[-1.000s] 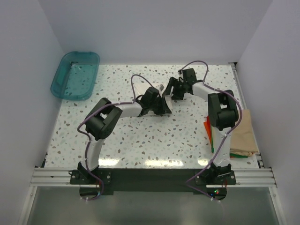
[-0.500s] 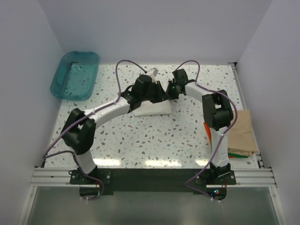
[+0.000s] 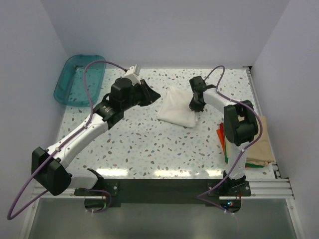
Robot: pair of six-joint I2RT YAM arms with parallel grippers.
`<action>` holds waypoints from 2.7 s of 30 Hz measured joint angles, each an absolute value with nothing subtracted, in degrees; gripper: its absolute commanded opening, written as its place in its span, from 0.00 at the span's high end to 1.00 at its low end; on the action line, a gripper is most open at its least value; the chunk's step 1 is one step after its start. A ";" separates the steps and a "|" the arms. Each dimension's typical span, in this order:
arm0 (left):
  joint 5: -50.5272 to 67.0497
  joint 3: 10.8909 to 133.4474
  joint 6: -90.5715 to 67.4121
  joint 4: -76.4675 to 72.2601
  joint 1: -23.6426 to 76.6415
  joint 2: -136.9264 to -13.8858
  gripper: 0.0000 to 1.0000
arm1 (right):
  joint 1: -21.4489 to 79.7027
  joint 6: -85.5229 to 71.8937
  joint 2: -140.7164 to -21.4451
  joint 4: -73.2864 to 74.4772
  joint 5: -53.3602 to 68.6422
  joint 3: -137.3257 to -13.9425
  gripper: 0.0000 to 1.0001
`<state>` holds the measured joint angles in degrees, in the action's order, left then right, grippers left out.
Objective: Fold and stack the t-shirts
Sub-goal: Neatly place the folded tshirt to the corner
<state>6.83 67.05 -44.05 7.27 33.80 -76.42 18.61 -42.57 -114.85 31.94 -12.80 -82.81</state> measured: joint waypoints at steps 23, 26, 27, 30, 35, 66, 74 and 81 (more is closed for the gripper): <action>10.79 65.14 -42.15 11.68 32.62 -72.95 0.80 | 5.69 -57.52 -114.76 73.54 -31.79 -110.39 1.00; 11.49 65.17 -42.15 11.68 32.62 -72.95 0.80 | 3.03 -58.00 -114.76 74.67 -32.23 -112.53 1.00; 11.73 65.21 -42.15 11.68 32.62 -72.95 0.80 | 2.17 -58.13 -114.76 74.98 -32.34 -113.14 1.00; 12.25 65.45 -42.17 11.66 32.62 -72.95 0.80 | -0.34 -58.43 -114.65 75.50 -32.58 -114.17 1.00; 13.15 65.58 -42.19 11.62 32.62 -73.19 0.80 | -3.64 -58.26 -113.65 76.05 -32.45 -114.24 1.00; 14.39 65.58 -42.44 11.62 32.62 -73.45 0.81 | -9.74 -53.71 -100.64 77.21 -30.85 -116.60 1.00; 14.52 65.21 -42.89 11.33 32.62 -73.17 0.81 | -10.22 -53.25 -94.91 77.08 -30.98 -113.99 1.00; 14.90 63.35 -43.81 10.96 32.77 -71.83 0.81 | -10.46 -53.28 -84.20 76.58 -31.66 -101.71 1.00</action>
<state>14.90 63.35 -43.81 10.96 32.77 -71.83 -10.46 -53.28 -84.20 76.58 -31.66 -101.71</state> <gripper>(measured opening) 0.193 0.078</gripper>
